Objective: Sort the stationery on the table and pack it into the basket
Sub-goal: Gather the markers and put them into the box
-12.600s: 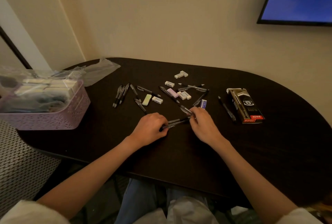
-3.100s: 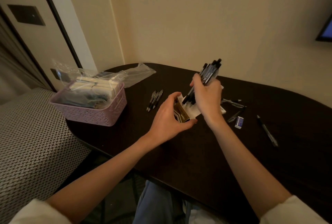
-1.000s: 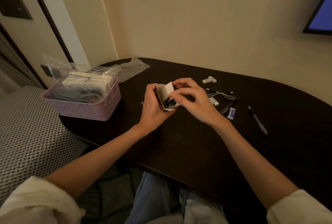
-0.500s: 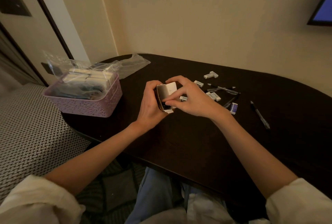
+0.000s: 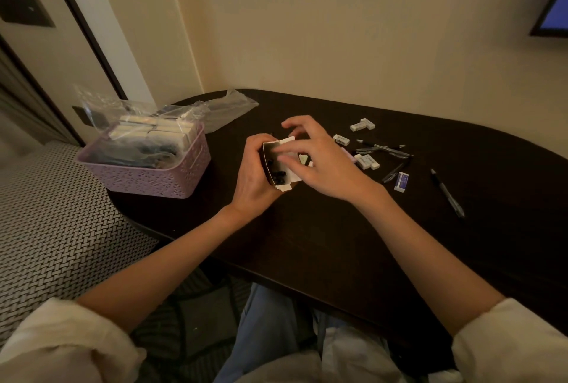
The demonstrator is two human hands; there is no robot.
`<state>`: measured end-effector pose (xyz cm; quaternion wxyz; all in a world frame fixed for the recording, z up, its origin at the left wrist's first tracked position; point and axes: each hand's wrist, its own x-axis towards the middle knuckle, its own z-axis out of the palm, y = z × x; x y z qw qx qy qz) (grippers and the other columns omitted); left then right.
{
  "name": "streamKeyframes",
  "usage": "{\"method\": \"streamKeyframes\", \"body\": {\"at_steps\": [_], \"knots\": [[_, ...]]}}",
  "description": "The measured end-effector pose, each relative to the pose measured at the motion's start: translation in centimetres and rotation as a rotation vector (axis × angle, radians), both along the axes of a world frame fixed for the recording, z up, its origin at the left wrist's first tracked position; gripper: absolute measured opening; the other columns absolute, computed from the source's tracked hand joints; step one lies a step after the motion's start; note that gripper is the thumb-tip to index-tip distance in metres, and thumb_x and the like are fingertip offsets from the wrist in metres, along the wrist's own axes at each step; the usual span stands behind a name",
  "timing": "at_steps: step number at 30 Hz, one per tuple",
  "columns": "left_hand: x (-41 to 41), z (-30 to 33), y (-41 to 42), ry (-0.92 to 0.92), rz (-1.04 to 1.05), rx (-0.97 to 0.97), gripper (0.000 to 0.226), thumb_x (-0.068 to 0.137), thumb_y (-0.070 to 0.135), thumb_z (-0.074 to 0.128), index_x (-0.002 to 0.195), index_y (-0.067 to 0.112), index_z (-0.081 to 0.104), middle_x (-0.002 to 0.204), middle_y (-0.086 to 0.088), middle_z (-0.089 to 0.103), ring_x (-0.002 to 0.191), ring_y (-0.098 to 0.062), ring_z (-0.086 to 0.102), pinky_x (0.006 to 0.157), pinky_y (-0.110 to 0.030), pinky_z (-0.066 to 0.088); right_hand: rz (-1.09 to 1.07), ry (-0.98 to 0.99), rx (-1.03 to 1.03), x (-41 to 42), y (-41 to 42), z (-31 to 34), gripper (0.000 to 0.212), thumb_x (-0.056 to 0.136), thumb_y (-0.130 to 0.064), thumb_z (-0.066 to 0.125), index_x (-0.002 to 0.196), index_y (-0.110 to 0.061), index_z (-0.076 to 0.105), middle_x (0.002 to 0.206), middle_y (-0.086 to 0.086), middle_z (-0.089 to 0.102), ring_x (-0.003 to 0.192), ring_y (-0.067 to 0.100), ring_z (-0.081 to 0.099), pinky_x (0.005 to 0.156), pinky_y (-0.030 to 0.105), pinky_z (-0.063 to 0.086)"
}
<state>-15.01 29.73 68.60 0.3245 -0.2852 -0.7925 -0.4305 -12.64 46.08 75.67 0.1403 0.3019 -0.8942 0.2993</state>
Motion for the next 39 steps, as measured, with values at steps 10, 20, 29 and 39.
{"method": "streamKeyframes", "body": {"at_steps": [10, 20, 29, 39], "knots": [[0.3, -0.1, -0.7, -0.033, 0.075, -0.103, 0.071, 0.068, 0.026, 0.085, 0.121, 0.011, 0.04, 0.112, -0.01, 0.049, 0.095, -0.015, 0.054, 0.081, -0.028, 0.048, -0.057, 0.045, -0.052, -0.6, -1.8, -2.2, 0.015, 0.083, -0.024, 0.072, 0.097, -0.025, 0.077, 0.141, 0.0, 0.038, 0.124, 0.013, 0.037, 0.092, 0.029, 0.043], [-0.3, -0.4, -2.1, -0.078, 0.158, -0.189, 0.072, 0.069, 0.032, 0.083, 0.122, 0.012, 0.039, 0.115, -0.011, 0.048, 0.098, -0.017, 0.053, 0.08, -0.035, 0.051, 0.083, -0.073, -0.109, -1.2, -1.0, -3.1, 0.023, 0.093, -0.017, 0.058, 0.113, -0.021, 0.07, 0.14, 0.004, 0.037, 0.124, 0.011, 0.041, 0.099, 0.024, 0.041], [0.6, -0.5, 1.3, -0.145, 0.115, -0.224, 0.076, 0.065, 0.03, 0.085, 0.124, 0.017, 0.039, 0.122, -0.006, 0.048, 0.111, -0.015, 0.049, 0.091, -0.038, 0.05, -0.875, -0.136, -0.11, -2.6, 10.3, -5.7, 0.031, 0.09, -0.013, 0.061, 0.121, -0.013, 0.059, 0.133, 0.011, 0.044, 0.118, 0.02, 0.049, 0.1, 0.03, 0.042], [0.1, -0.6, 4.2, -0.186, 0.06, -0.239, 0.076, 0.066, 0.029, 0.086, 0.127, 0.015, 0.042, 0.125, -0.003, 0.048, 0.113, -0.005, 0.043, 0.097, -0.031, 0.044, -1.394, -0.379, 0.252, -0.2, 16.9, -10.5, 0.053, 0.088, -0.018, 0.063, 0.13, 0.005, 0.04, 0.134, 0.029, 0.04, 0.125, 0.042, 0.041, 0.102, 0.049, 0.037]]}}
